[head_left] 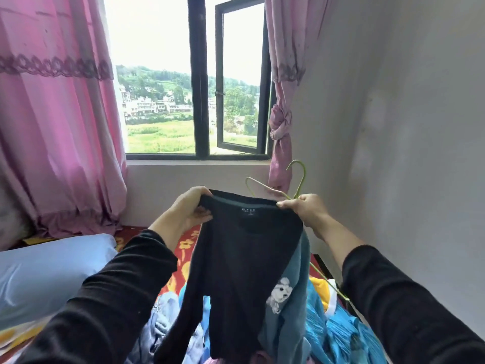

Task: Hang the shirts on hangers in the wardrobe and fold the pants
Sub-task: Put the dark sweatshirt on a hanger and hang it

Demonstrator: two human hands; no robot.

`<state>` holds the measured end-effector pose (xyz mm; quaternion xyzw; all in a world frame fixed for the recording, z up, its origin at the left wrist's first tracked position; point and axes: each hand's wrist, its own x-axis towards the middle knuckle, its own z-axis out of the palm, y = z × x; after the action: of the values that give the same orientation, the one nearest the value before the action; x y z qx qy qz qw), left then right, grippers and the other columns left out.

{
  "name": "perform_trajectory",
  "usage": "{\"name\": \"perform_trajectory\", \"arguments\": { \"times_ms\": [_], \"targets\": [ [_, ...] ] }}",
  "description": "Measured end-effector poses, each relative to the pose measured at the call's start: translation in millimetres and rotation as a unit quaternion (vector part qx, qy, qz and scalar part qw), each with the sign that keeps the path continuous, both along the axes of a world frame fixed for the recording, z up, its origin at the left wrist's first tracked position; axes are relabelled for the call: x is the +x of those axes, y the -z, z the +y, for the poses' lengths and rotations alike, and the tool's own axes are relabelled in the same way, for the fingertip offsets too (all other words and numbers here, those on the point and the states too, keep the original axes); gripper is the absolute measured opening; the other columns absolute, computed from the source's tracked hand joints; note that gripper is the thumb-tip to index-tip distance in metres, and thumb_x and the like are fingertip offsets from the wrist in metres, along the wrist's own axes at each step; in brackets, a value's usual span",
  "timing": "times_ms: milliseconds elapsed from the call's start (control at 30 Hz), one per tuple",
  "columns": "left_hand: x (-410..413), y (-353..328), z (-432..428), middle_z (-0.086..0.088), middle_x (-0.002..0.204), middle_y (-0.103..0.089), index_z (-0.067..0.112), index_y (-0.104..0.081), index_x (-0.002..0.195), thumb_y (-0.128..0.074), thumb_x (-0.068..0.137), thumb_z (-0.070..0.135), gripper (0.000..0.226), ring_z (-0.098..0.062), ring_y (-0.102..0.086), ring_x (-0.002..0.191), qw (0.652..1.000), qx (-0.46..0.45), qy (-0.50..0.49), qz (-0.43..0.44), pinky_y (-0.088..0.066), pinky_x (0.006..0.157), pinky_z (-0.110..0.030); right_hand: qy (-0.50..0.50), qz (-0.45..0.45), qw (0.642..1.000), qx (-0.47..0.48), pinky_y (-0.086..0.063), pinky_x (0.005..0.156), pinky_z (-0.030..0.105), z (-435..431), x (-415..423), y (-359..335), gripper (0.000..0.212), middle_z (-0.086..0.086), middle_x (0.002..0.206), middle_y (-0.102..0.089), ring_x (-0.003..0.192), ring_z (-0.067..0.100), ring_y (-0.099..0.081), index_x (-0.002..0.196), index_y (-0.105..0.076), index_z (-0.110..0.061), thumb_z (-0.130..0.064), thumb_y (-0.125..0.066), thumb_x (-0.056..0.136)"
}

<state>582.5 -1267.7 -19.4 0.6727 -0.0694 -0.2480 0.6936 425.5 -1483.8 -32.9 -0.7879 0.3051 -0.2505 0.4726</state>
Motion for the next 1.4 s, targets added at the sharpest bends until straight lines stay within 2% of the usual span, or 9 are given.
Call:
{"name": "perform_trajectory", "arguments": {
  "times_ms": [100,333,567,700,800,933,1100,1233,1400],
  "targets": [
    [-10.5,7.7,-16.9,-0.008,0.072,-0.059,0.010,-0.059,0.086,-0.064,0.081,0.020,0.012,-0.019,-0.059,0.055,1.000,-0.001,0.027,-0.011,-0.051,0.051,-0.026,0.009,-0.042,0.999,0.017,-0.034,0.052,0.025,11.8,-1.2,-2.9,0.046,-0.003,0.056,-0.053,0.055,0.012,-0.047,0.062,-0.059,-0.010,-0.052,-0.066,0.081],
    [-23.3,19.3,-25.1,0.000,0.059,-0.043,0.012,-0.053,0.081,-0.056,0.095,0.019,0.015,-0.008,-0.031,0.033,0.984,0.035,0.166,-0.059,-0.040,0.040,-0.017,0.048,-0.243,0.957,0.149,-0.020,0.035,0.019,22.0,0.8,-26.0,0.041,-0.006,0.043,-0.034,0.036,0.010,-0.026,0.048,-0.039,-0.021,-0.023,-0.044,0.089],
    [-24.2,15.3,-4.5,0.000,0.056,-0.053,0.011,-0.055,0.071,-0.059,0.079,0.019,0.012,-0.009,-0.046,0.037,0.984,0.053,0.150,-0.082,-0.035,0.037,-0.016,0.000,-0.378,0.888,0.261,-0.015,0.034,0.014,37.8,6.8,-33.0,0.053,-0.008,0.038,-0.026,0.031,0.008,-0.018,0.037,-0.031,-0.025,-0.019,-0.040,0.089],
    [-26.6,13.1,3.1,-0.004,0.065,-0.061,0.010,-0.059,0.073,-0.061,0.071,0.020,0.010,-0.015,-0.058,0.050,0.985,0.032,0.154,-0.070,-0.044,0.046,-0.020,0.012,-0.382,0.887,0.260,-0.017,0.035,0.015,47.9,18.3,-9.3,0.050,-0.006,0.038,-0.028,0.031,0.009,-0.020,0.039,-0.032,-0.024,-0.017,-0.041,0.088],
    [-23.6,9.3,10.1,-0.007,0.072,-0.064,0.009,-0.061,0.074,-0.064,0.059,0.024,0.022,-0.020,-0.062,0.061,0.989,-0.004,0.142,-0.044,-0.050,0.061,-0.027,0.027,-0.352,0.907,0.231,-0.019,0.037,0.017,50.5,24.7,28.3,0.045,-0.004,0.038,-0.030,0.032,0.011,-0.023,0.042,-0.033,-0.020,-0.016,-0.043,0.086],
    [-17.4,5.0,22.6,-0.004,0.063,-0.058,0.013,-0.058,0.056,-0.057,0.055,0.014,0.003,-0.016,-0.054,0.050,0.990,-0.023,0.122,-0.062,-0.043,0.049,-0.022,0.052,-0.272,0.949,0.149,-0.022,0.043,0.024,43.1,24.1,70.4,0.044,0.001,0.039,-0.030,0.035,0.015,-0.025,0.036,-0.037,-0.020,-0.024,-0.047,0.078],
    [0.4,7.7,30.9,-0.002,0.064,-0.059,0.016,-0.063,0.054,-0.058,0.072,0.009,0.020,-0.012,-0.055,0.043,0.978,0.083,0.015,-0.190,-0.051,0.048,-0.025,0.046,-0.192,0.980,-0.041,-0.026,0.045,0.028,26.5,16.1,68.8,0.041,-0.008,0.036,-0.027,0.038,0.014,-0.025,0.037,-0.037,-0.016,-0.039,-0.048,0.069],
    [7.3,11.7,39.6,-0.008,0.077,-0.070,0.007,-0.067,0.079,-0.059,0.082,0.024,0.020,-0.023,-0.070,0.054,0.941,0.193,-0.017,-0.277,-0.060,0.055,-0.035,0.024,-0.151,0.975,-0.161,-0.023,0.039,0.021,16.7,10.3,53.0,0.043,-0.007,0.031,-0.024,0.033,0.011,-0.023,0.037,-0.040,-0.018,-0.037,-0.048,0.075],
    [9.4,10.3,54.8,-0.006,0.064,-0.070,0.011,-0.067,0.075,-0.056,0.084,0.028,0.022,-0.020,-0.067,0.046,0.891,0.296,-0.033,-0.342,-0.057,0.049,-0.031,-0.008,-0.101,0.961,-0.257,-0.021,0.042,0.030,10.6,3.0,35.3,0.043,-0.003,0.034,-0.025,0.037,0.014,-0.022,0.040,-0.031,-0.014,-0.032,-0.046,0.077]
  ]
}}
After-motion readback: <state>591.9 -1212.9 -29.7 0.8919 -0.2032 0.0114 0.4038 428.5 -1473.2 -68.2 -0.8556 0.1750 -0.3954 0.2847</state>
